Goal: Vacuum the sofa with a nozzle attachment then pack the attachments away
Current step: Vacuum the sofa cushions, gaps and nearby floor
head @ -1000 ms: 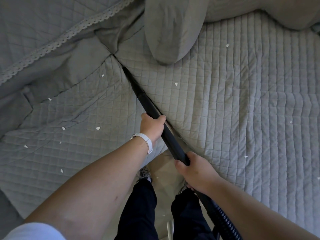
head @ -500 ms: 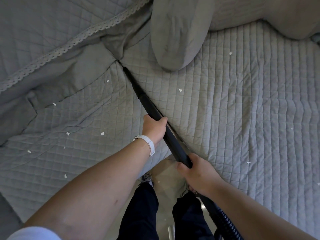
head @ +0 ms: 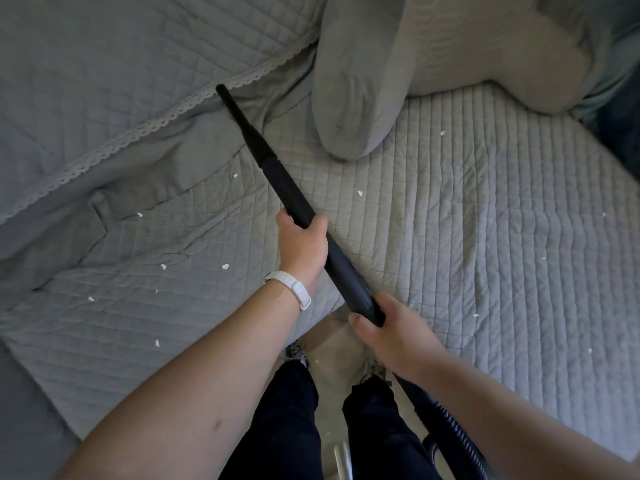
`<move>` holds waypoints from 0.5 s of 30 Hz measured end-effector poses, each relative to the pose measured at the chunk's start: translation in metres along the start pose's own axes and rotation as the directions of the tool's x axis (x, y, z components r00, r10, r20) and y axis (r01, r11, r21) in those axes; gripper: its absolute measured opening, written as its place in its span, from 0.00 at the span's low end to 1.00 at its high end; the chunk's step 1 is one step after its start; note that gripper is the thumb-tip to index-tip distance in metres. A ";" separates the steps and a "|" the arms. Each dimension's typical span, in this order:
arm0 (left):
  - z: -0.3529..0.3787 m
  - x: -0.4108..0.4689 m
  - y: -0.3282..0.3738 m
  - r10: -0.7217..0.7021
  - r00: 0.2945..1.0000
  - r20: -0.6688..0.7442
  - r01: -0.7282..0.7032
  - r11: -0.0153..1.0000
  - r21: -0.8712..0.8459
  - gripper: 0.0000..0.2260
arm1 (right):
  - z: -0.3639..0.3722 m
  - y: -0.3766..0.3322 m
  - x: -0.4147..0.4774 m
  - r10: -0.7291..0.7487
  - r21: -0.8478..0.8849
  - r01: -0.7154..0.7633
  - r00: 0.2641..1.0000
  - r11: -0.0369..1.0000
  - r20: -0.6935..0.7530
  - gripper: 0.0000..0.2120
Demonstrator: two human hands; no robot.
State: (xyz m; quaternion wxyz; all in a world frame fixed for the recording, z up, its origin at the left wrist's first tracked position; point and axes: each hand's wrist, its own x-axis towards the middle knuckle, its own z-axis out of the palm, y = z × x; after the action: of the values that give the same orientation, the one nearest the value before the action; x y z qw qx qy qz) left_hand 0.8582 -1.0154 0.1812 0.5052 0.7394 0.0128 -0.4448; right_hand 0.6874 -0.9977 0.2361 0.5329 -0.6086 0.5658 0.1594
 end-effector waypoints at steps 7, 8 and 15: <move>-0.053 -0.044 0.046 0.088 0.996 -0.011 -0.088 0.993 -0.082 0.15 | 0.009 -0.045 -0.054 -0.080 -0.021 0.080 0.997 0.997 0.023 0.08; -0.061 -0.049 0.053 0.107 0.994 -0.017 -0.108 0.991 -0.077 0.15 | 0.012 -0.052 -0.059 -0.091 -0.027 0.092 0.996 0.995 0.027 0.08; -0.117 -0.085 0.094 0.256 0.967 -0.008 -0.257 0.966 -0.036 0.18 | 0.039 -0.086 -0.098 -0.196 -0.008 0.196 0.980 0.980 0.024 0.08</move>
State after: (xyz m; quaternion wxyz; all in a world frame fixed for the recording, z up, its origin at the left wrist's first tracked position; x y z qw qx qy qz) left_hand 0.9266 -0.9360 0.3182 0.5719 0.7263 -0.0739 -0.3740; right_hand 0.7471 -0.9322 0.3393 0.5495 -0.6623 0.4960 0.1159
